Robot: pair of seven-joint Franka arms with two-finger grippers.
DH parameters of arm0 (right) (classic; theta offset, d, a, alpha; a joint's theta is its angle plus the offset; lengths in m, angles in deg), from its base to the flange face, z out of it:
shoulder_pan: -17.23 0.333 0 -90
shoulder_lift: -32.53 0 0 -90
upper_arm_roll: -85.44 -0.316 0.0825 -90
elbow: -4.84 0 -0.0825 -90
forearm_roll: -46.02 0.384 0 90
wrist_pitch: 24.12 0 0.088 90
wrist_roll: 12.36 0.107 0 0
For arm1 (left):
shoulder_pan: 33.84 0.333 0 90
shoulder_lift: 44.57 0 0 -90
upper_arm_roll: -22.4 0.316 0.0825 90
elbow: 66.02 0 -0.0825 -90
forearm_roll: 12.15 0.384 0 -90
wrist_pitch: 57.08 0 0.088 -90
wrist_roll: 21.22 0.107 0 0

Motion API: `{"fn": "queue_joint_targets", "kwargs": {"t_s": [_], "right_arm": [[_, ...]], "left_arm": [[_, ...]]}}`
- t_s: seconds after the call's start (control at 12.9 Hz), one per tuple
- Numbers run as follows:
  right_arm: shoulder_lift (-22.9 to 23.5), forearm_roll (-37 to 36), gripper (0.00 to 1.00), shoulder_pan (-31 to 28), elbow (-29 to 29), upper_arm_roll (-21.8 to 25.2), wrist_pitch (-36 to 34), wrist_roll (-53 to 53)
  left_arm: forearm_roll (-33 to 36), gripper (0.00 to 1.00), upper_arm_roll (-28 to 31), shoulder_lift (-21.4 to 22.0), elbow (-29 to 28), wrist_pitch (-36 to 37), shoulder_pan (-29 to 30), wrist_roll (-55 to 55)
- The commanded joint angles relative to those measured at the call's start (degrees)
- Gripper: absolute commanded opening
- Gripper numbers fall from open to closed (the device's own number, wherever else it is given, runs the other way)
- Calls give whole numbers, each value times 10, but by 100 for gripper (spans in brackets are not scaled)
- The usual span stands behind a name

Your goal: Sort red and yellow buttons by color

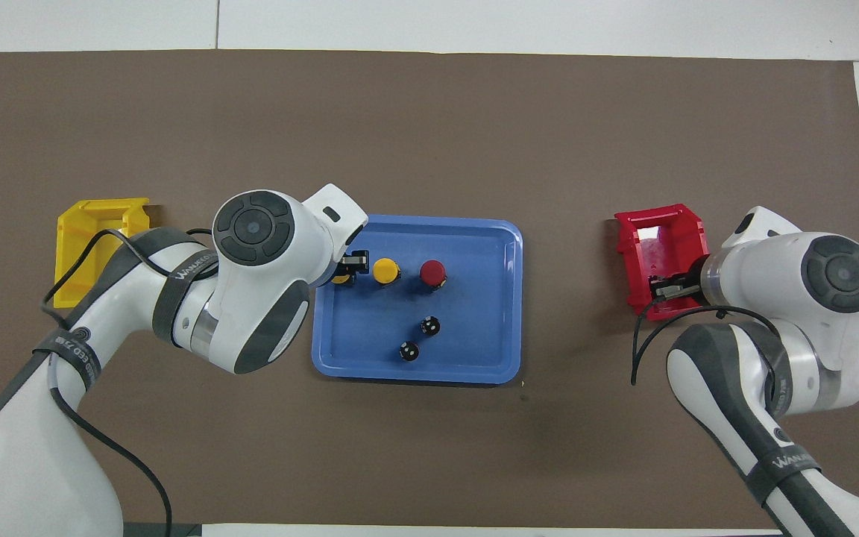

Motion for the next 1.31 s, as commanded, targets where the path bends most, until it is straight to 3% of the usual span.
{"fn": "queue_joint_targets", "kwargs": {"t_s": [0.0, 0.08, 0.15, 0.31, 0.46, 0.7, 0.93, 1.08, 1.24], "right_arm": [[-10, 5, 61, -15, -10, -3, 4, -29], [-10, 4, 65, -19, -4, -3, -7, -44], [-8, 3, 68, -23, 15, -3, -36, -53], [12, 0, 72, -23, 103, -3, -137, -53], [27, 5, 75, -12, 183, -6, -202, -42], [82, 7, 77, 55, 327, -8, -288, 73], [104, 25, 77, 138, 351, -8, -244, 241], [146, 19, 77, 207, 378, -9, -209, 377], [180, 10, 77, 268, 388, -8, -185, 444]], "left_arm": [[-4, 72, 8, -9, -9, -23, -18, -15], [-4, 48, 8, -9, -8, -23, -19, -32], [-4, 2, 8, -9, -6, -22, -18, -37], [-4, 1, 10, -16, 20, 6, -16, -38], [-3, 1, 14, -6, 82, 112, -5, -35], [29, 1, 15, 41, 111, 216, 63, 50], [30, 1, 15, 71, 111, 233, 185, 215], [30, 1, 15, 71, 107, 228, 249, 259], [30, 1, 15, 78, 91, 207, 304, 303]]}}
